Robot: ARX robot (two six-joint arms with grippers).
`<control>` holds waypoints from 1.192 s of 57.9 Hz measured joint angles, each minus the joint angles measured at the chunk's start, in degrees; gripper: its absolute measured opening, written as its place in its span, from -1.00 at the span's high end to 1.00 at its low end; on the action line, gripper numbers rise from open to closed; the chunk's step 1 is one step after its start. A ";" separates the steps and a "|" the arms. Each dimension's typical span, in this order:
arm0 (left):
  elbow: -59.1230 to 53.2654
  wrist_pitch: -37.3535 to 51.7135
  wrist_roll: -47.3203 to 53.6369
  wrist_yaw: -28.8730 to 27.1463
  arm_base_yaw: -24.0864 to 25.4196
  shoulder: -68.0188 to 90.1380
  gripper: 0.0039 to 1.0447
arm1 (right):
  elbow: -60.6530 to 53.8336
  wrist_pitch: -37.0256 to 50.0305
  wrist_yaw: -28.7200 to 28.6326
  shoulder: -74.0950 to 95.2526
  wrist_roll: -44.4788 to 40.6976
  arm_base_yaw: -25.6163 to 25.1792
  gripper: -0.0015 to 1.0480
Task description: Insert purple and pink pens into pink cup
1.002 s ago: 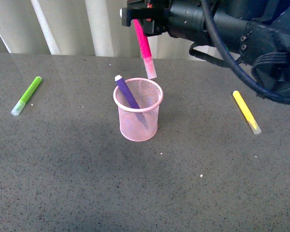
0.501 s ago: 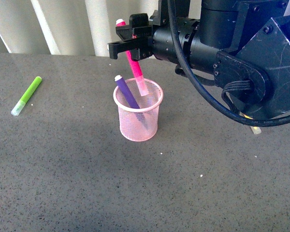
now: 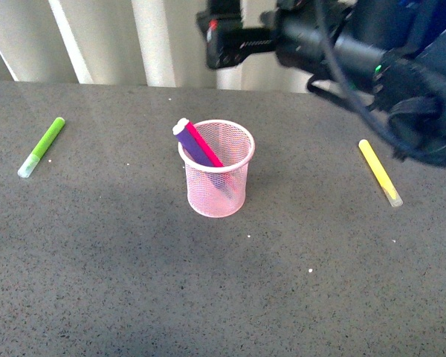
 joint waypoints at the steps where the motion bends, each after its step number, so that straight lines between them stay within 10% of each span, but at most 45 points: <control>1: 0.00 0.00 0.00 0.00 0.00 0.00 -0.88 | -0.48 -0.85 1.99 -1.97 0.00 -1.16 -0.87; 13: 0.00 0.00 0.00 0.02 0.00 0.00 -0.88 | -10.29 -2.93 6.12 -20.37 -1.92 -11.30 -0.87; 32: 0.00 0.00 0.00 0.00 0.00 0.00 -0.88 | -35.01 -3.91 -4.22 -49.86 -3.23 -25.46 -0.87; 40: 0.00 0.00 0.00 0.04 0.00 0.00 -0.88 | -44.15 -11.61 10.84 -58.88 -6.25 -25.81 -0.41; 61: 0.00 0.00 0.00 0.02 0.00 0.00 -0.88 | -53.88 -16.06 16.33 -73.44 -7.41 -20.24 0.93; 69: 0.00 0.00 0.00 0.02 0.00 0.00 -0.88 | -56.04 -19.47 16.50 -79.01 -7.56 -20.22 0.93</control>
